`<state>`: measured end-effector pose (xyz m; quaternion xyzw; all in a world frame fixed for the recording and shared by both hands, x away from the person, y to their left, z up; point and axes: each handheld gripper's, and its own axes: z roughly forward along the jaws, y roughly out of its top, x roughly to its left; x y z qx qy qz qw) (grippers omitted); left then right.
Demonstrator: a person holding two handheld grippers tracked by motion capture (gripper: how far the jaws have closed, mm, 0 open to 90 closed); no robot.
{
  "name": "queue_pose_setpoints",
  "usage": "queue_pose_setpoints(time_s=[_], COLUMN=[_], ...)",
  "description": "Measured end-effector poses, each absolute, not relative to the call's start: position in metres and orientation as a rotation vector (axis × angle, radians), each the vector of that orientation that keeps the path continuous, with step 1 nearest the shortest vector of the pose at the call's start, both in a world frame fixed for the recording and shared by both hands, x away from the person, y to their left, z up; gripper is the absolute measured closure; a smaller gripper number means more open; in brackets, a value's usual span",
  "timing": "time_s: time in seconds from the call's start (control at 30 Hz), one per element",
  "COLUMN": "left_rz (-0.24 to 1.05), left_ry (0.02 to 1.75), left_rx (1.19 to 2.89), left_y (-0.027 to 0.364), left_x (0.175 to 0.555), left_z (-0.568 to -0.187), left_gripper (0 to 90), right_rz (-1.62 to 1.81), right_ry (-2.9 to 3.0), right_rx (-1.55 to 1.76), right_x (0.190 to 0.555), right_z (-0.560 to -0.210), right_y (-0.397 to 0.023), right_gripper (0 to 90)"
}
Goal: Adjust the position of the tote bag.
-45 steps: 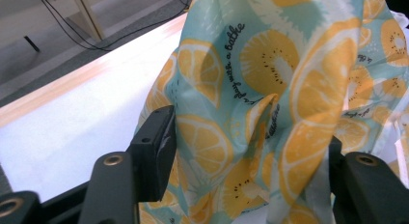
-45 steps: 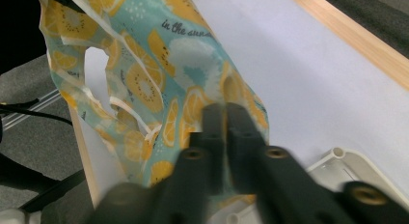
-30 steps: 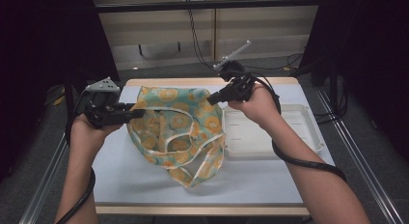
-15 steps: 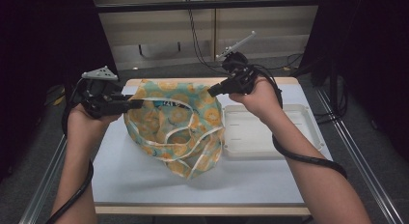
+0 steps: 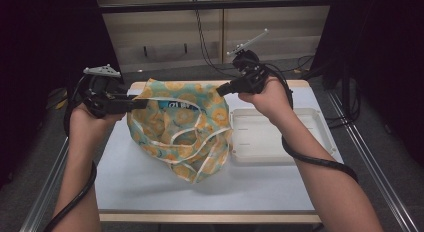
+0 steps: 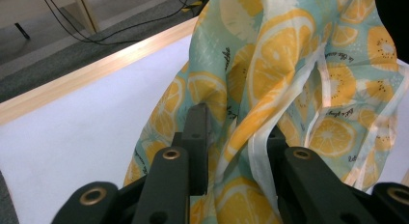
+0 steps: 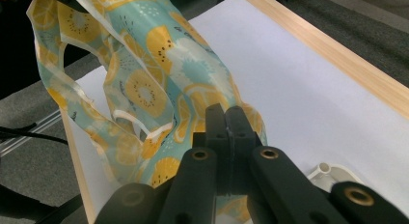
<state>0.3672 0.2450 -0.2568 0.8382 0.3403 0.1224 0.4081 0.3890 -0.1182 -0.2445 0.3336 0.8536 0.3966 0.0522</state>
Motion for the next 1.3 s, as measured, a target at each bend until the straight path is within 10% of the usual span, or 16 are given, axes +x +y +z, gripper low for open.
queue_pose_setpoints(time_s=[0.27,0.53,0.87,1.3], left_rz=[0.369,0.394,0.391,0.336], left_ry=[0.849,0.855,0.839,0.863], left_rx=[2.099,2.085,2.113,2.114], left_y=[0.237,0.233,0.234,0.239], left_x=[0.360,0.362,0.363,0.383], left_z=[-0.251,-0.252,-0.248,-0.233], left_gripper=[53.4,53.8,83.2,86.0], right_rz=[1.199,1.179,1.189,1.212], right_ry=[2.606,2.629,2.622,2.566], right_rx=[1.001,0.982,0.969,1.001], right_x=[0.383,0.380,0.379,0.390], right_z=[-0.242,-0.245,-0.244,-0.238], right_y=[-0.118,-0.114,-0.113,-0.114], right_gripper=[90.0,90.0,90.0,90.0])
